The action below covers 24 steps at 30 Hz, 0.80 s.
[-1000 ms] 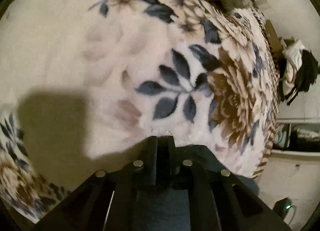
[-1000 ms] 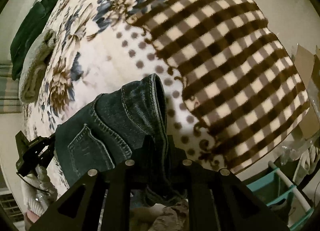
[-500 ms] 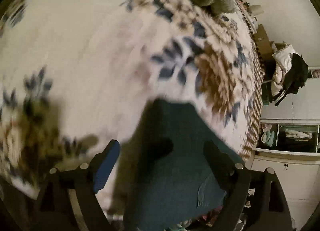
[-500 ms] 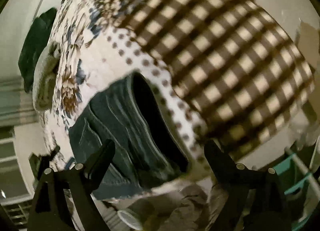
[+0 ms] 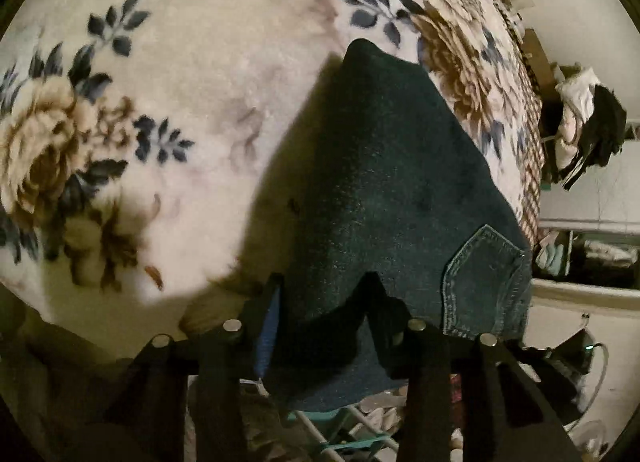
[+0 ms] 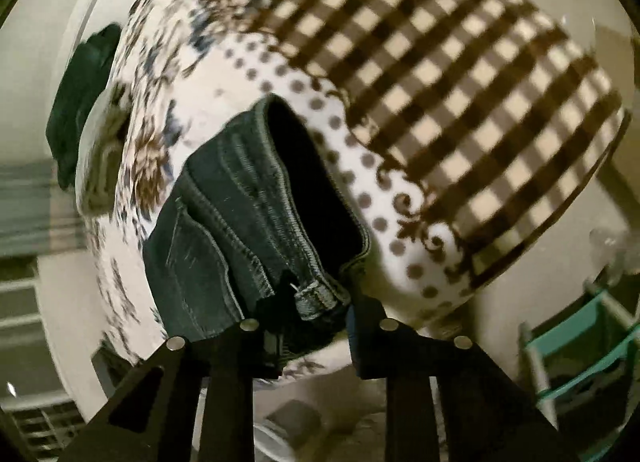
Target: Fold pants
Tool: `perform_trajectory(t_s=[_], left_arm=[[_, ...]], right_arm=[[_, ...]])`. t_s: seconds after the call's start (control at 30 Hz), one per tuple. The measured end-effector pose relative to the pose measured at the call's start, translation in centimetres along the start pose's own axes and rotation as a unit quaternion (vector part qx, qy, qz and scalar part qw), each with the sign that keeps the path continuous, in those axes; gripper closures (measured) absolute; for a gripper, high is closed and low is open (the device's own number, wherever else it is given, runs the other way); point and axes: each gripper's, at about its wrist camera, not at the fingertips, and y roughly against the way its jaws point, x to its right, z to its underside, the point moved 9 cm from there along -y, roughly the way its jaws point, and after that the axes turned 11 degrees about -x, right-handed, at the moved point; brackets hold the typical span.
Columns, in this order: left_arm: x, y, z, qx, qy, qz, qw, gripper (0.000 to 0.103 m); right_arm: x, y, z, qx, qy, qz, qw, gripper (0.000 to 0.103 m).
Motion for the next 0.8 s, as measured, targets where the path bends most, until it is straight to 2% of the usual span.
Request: perform_trajectory(t_s=[0.13,0.23,0.27,0.3,0.33,0.4,0.43,0.57,0.67,0.73,0.8], left_arm=[[-0.3,-0.6,-0.2,-0.004,-0.012,-0.023,0.9997,0.066],[-0.2,-0.5,-0.3,-0.014,-0.006,-0.006,0.9999,0.063],[-0.4,0.0,-0.3,-0.015,0.004,0.006,0.9999,0.062],[-0.5,0.3,-0.2,-0.015,0.01,0.009,0.9998,0.059],[-0.5,0.6,0.0,-0.014,0.013,0.009,0.9998,0.055],[-0.4,1.4,0.2,0.0,0.012,0.021,0.9997,0.022],[-0.2,1.5,0.2,0.005,0.01,0.03,0.9995,0.019],[0.0,0.3,-0.1,0.005,0.013,0.065,0.9978,0.018],[0.2,-1.0,-0.8,-0.002,0.008,0.061,0.9981,0.018],[0.5,-1.6,-1.1,-0.009,-0.001,0.055,0.9984,0.018],[0.9,-2.2,-1.4,-0.013,-0.008,0.047,0.9988,0.018]], right_arm=[[0.5,-0.6,-0.2,-0.008,0.005,0.036,0.999,0.08],[2.0,-2.5,-1.2,-0.031,-0.034,0.001,0.999,0.072],[2.6,-2.7,-1.2,-0.036,-0.047,-0.015,0.998,0.062],[2.8,-2.7,-1.3,-0.04,-0.058,-0.033,0.997,0.047],[3.1,-2.5,-1.2,-0.04,-0.062,-0.045,0.996,0.039],[3.4,-1.8,-0.6,-0.033,-0.06,-0.07,0.995,0.019],[3.6,-1.4,0.2,-0.032,-0.06,-0.092,0.993,0.016],[4.2,-3.2,2.0,-0.052,-0.071,-0.14,0.986,0.015],[3.7,-5.6,2.2,-0.055,-0.081,-0.186,0.978,0.015],[3.3,-6.8,1.7,-0.045,-0.072,-0.202,0.976,0.011],[2.6,-7.0,1.4,-0.028,-0.064,-0.216,0.974,0.003]])
